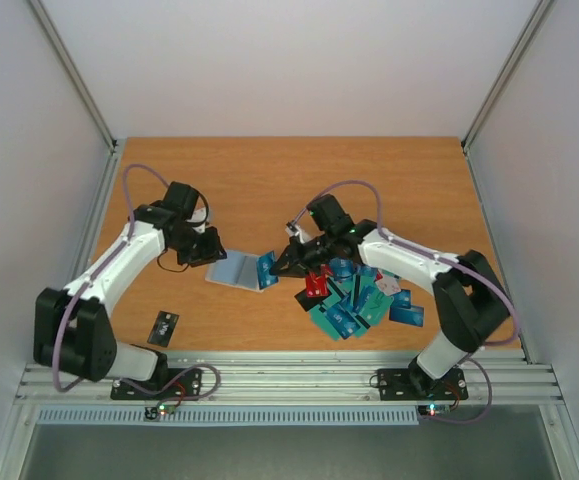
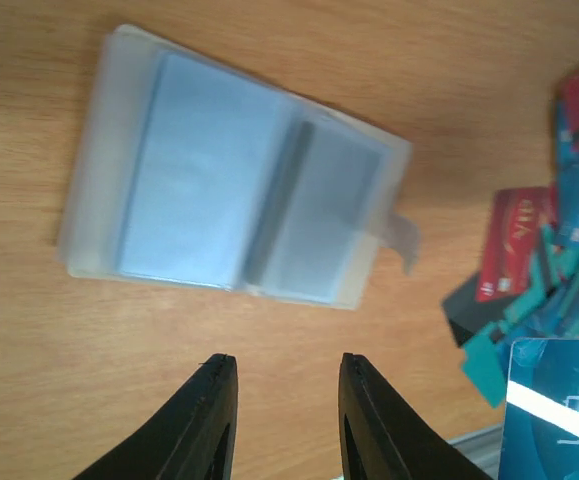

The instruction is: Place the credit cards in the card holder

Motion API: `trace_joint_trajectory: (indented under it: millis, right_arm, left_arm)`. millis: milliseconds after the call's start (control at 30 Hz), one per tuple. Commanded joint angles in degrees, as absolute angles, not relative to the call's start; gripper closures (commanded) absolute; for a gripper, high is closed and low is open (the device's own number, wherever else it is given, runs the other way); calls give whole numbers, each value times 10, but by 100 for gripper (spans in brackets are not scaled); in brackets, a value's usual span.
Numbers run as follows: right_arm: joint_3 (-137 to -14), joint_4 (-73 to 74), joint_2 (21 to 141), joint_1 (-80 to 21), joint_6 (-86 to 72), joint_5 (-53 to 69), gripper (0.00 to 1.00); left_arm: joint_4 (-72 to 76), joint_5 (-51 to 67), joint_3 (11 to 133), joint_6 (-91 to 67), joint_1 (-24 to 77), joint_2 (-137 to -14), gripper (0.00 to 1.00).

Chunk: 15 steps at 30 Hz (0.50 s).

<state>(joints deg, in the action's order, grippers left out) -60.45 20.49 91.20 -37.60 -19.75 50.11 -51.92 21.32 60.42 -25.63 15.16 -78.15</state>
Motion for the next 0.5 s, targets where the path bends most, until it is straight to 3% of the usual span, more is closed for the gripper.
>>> trace_joint_trajectory:
  millis: [0, 467]
  right_arm:
    - [-632, 150, 966, -388, -199, 477, 99]
    - [-707, 104, 1125, -401, -197, 500, 99]
  left_arm:
    - [-514, 184, 630, -204, 132, -849, 69]
    - [-503, 163, 664, -152, 119, -985, 78]
